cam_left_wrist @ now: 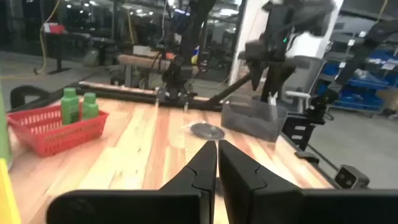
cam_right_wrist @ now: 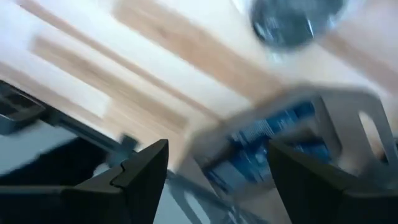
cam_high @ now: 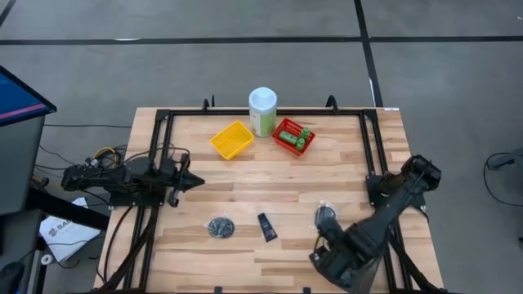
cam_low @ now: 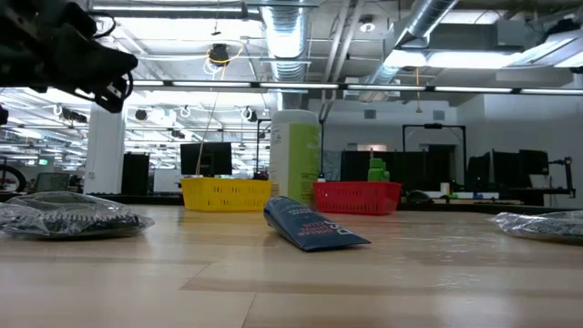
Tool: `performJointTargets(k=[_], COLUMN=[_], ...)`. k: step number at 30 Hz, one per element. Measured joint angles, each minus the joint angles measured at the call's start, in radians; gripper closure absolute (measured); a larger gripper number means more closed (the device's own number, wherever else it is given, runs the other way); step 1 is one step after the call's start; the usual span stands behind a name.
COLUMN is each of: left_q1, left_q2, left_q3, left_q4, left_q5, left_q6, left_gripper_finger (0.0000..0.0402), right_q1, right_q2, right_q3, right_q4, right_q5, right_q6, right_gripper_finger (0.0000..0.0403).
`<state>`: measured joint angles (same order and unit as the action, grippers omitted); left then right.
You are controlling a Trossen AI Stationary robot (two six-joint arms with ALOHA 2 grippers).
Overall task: Pick & Place Travel size toiletries
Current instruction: Put the dark blue shave cream in the black bin
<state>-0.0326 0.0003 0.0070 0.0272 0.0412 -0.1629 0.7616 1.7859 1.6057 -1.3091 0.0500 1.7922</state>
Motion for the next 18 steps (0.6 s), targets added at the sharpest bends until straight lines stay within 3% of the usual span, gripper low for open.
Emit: performJointTargets(k=[8,13,18], left_q1=[0.0,0.0,0.0], left_q2=[-0.001,-0.001,-0.001], left_q3=[0.0,0.0,0.0], left_q4=[-0.002,-0.003,-0.003], left_q5=[-0.015,-0.015,-0.015], left_q6=[0.001,0.001,0.001], left_gripper_finger=[0.039,0.039,0.039], right_q1=[-0.187,-0.324,-0.409], right_q2=[0.001,0.023,0.082], right_q3=[0.025,0.02,0.019], right_q4=[0.142,0.407,0.539], right_q5=[0.185,0.206,0.158], right_q6=[-0.174,-0.382,-0.528], right_gripper_finger=[0.0137,0.0137,0.0137])
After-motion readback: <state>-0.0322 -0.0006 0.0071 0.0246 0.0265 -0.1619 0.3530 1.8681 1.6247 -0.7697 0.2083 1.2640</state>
